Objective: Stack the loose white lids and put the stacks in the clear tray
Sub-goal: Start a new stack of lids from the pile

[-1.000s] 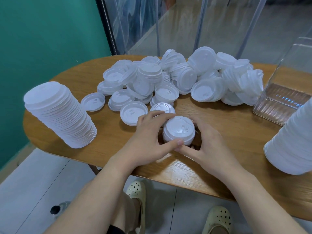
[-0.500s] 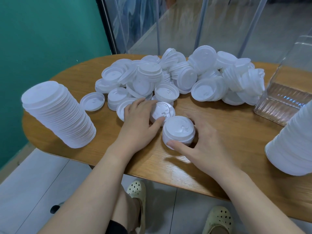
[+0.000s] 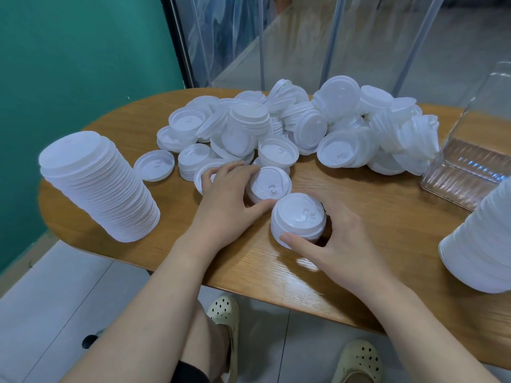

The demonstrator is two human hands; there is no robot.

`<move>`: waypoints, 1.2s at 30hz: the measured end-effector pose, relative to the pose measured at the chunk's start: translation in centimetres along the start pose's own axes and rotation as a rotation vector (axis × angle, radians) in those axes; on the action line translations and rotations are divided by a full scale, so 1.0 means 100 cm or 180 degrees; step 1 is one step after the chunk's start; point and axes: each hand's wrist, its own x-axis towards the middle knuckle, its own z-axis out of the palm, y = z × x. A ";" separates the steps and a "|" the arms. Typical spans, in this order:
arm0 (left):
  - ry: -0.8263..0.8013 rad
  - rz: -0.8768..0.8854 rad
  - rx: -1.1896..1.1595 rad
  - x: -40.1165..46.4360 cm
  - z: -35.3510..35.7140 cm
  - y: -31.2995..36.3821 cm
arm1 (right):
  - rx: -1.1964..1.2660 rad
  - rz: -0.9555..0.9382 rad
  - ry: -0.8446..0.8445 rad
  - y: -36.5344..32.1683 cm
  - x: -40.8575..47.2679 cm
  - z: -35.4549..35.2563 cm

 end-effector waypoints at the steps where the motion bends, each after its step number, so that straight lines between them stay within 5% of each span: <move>1: 0.0057 -0.0031 -0.0064 -0.001 -0.001 0.001 | 0.0002 -0.0003 -0.0005 0.000 0.000 0.000; 13: 0.0097 -0.0199 -0.1372 -0.022 -0.018 0.011 | 0.0181 -0.0094 -0.0047 0.005 0.001 0.000; 21: -0.0370 0.0121 -0.1407 -0.026 -0.011 0.023 | 0.0410 -0.0181 -0.0058 0.002 0.003 -0.002; 36: -0.0630 -0.0135 -0.1531 -0.024 -0.013 0.027 | 0.0397 0.0009 -0.0124 0.005 0.001 -0.003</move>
